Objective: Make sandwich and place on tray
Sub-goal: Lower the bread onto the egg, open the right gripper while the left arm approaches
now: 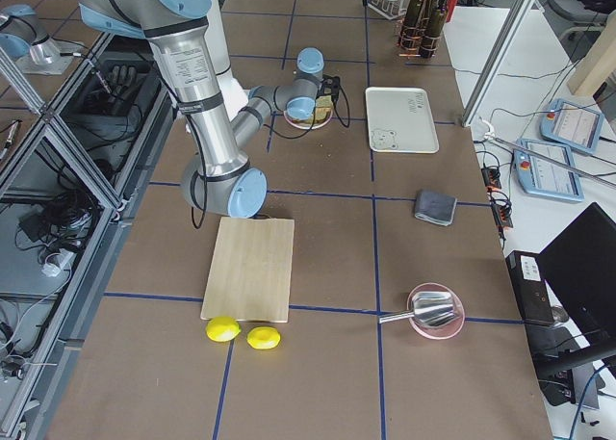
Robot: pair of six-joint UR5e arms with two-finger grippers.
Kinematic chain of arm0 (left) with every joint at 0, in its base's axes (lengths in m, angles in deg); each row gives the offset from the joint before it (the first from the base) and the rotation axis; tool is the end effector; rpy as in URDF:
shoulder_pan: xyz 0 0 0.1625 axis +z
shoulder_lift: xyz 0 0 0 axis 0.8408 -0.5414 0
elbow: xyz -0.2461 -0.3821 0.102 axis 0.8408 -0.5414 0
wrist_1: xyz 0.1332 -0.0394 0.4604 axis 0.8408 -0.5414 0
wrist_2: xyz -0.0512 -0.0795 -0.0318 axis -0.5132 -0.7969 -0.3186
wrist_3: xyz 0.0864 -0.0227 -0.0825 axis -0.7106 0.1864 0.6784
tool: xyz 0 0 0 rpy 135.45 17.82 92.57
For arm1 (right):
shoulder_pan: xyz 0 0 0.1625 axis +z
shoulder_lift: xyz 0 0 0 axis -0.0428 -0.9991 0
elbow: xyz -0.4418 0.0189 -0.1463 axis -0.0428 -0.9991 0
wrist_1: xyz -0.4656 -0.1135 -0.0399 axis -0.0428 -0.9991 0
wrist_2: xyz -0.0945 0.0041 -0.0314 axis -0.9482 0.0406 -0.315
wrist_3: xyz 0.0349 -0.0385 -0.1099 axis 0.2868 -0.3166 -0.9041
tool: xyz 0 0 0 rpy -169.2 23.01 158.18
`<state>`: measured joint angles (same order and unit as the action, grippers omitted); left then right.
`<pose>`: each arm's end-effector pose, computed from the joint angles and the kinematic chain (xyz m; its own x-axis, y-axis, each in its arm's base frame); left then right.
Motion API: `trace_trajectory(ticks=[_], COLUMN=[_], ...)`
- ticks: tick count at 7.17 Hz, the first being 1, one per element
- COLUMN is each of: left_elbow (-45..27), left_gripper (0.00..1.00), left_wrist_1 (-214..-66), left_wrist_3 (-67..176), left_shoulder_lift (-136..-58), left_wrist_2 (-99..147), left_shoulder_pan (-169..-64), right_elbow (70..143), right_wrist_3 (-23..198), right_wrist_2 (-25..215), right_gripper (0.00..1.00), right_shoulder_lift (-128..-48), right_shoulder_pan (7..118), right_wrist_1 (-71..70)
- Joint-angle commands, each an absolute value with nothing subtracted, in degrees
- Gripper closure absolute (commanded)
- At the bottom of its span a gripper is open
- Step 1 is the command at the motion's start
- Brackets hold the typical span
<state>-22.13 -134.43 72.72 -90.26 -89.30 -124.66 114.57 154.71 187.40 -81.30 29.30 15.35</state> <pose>0.2040 -0.6143 0.3879 0.5171 0.3005 -0.8015 0.0314 0.9291 0.3686 -0.6008 -0.3957 0.2430 0.3535 0.0623 0.9334 -0.0202 0.9981 -0.0590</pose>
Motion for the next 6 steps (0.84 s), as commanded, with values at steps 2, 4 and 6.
trace_trajectory(ticks=[2,4,6], left_elbow=[-22.21,-21.86,-21.60], left_gripper=[0.00,0.00,0.00], left_wrist_1=[-134.43,-134.52,-134.43], left_wrist_3=[72.81,72.64,72.81], left_shoulder_lift=[-90.19,-90.19,-90.63], left_wrist_2=[-89.30,-89.38,-89.30], left_shoulder_pan=[-124.63,-124.55,-124.46], right_elbow=[111.53,111.87,113.36], right_wrist_3=[154.90,156.56,156.39], right_wrist_2=[184.71,184.10,184.09], right_gripper=[1.00,0.01,0.00], right_shoulder_lift=[-80.00,-79.91,-79.82], right_shoulder_pan=[26.89,26.98,28.55], right_wrist_1=[15.24,15.32,14.02])
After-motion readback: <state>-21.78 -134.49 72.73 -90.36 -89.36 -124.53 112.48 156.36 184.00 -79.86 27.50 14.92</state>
